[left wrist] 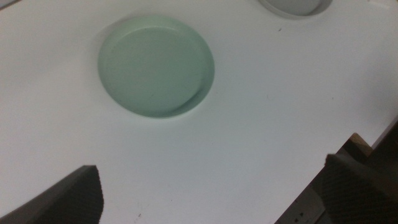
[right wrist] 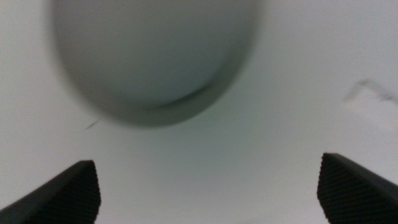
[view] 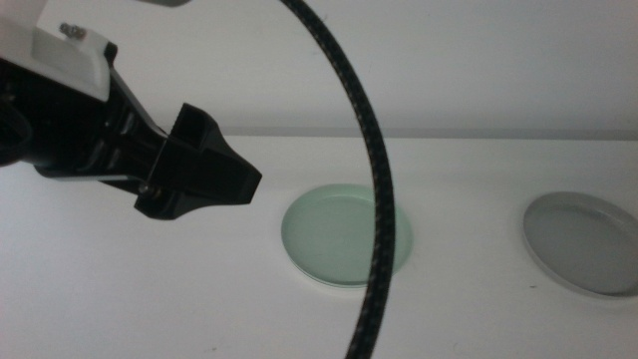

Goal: Stack the three bowls on top of each other.

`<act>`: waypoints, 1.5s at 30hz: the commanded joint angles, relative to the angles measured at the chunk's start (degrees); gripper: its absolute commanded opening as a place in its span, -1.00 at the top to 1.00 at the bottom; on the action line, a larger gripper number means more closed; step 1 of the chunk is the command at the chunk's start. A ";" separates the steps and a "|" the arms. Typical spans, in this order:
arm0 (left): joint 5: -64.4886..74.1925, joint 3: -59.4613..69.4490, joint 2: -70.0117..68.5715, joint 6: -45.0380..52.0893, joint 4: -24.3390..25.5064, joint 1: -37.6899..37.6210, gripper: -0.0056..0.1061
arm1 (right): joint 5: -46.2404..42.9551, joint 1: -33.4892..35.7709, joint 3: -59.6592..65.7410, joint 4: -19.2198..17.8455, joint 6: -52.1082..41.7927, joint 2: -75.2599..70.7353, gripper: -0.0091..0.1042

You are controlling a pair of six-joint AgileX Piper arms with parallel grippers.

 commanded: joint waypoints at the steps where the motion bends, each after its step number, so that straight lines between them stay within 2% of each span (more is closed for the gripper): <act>1: -0.81 0.29 -0.07 -0.04 -0.16 0.04 -0.78 | 0.98 -4.61 -3.19 -0.97 -1.37 4.61 -0.80; 7: -0.81 0.29 -0.07 -0.04 -0.16 0.04 -0.78 | 0.55 -6.77 -7.87 -1.58 -1.99 15.67 -0.78; 12: -0.81 0.29 -0.07 -0.04 -0.16 0.04 -0.78 | -1.49 -6.77 -10.29 -2.80 -1.52 21.76 -0.58; 15: -0.81 0.29 -0.07 -0.04 -0.16 0.04 -0.78 | -5.23 -6.77 -10.29 -1.73 -0.59 23.62 -0.45; 26: -1.40 0.29 -0.10 -0.04 -0.08 0.04 -0.78 | -11.50 -5.78 -10.18 -0.81 -1.90 27.74 -0.24; 40: -9.49 0.29 -0.10 -0.04 0.07 0.04 -0.78 | -15.54 -1.32 -10.18 -1.23 -1.90 32.38 -0.14; 42: -10.18 0.29 -0.10 -0.04 0.07 0.04 -0.78 | -15.70 -1.17 -10.18 -0.84 -1.90 32.90 -0.05; 43: -10.30 0.29 -0.10 -0.04 0.07 0.04 -0.78 | -15.70 -1.17 -10.18 -0.87 -1.60 33.15 0.06; 44: -10.63 0.29 -0.10 -0.04 0.55 0.04 -0.78 | -15.84 -1.17 -10.18 -0.87 -1.62 33.15 0.20; 45: -10.98 0.29 -0.10 -0.04 0.96 0.04 -0.78 | -15.84 -1.17 -10.18 -0.87 -1.16 33.15 0.41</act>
